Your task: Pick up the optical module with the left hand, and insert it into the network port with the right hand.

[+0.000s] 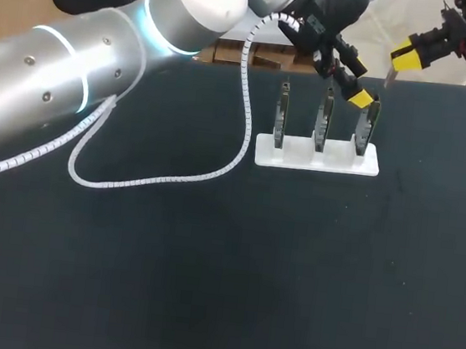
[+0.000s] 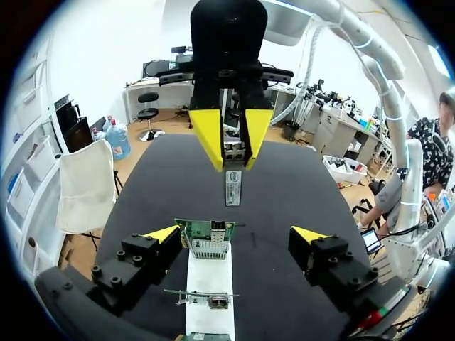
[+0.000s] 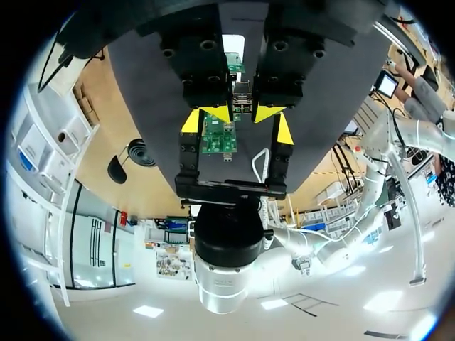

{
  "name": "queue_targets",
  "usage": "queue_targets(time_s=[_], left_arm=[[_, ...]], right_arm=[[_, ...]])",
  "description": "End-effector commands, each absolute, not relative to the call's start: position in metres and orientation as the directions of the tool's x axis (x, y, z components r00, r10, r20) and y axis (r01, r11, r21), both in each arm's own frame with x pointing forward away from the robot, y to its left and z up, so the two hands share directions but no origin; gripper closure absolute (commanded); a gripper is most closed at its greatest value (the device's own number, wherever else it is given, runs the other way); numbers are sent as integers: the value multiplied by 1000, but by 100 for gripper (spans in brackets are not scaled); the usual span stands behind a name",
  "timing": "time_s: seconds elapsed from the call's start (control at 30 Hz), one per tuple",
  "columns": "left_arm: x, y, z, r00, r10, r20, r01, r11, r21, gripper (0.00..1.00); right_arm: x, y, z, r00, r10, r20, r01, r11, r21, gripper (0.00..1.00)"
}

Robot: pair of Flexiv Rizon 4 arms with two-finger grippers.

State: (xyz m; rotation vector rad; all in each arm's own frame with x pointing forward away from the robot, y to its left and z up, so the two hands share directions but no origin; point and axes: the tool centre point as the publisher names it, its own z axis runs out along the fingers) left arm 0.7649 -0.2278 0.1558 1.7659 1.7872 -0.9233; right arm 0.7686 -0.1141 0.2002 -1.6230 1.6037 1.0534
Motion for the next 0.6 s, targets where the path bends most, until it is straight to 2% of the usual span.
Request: queue_targets(time_s=[0.03,0.6], left_arm=[[768,-229,156,-68,682,-728,988,-54,-144,0],[768,-229,156,-68,682,-728,988,-54,-144,0]], right_arm=[[774,-113,197,-45,-506,-861,-991,-87,103,100],[780,-106,186,-22,-530,-848,-991,-100,88,100]])
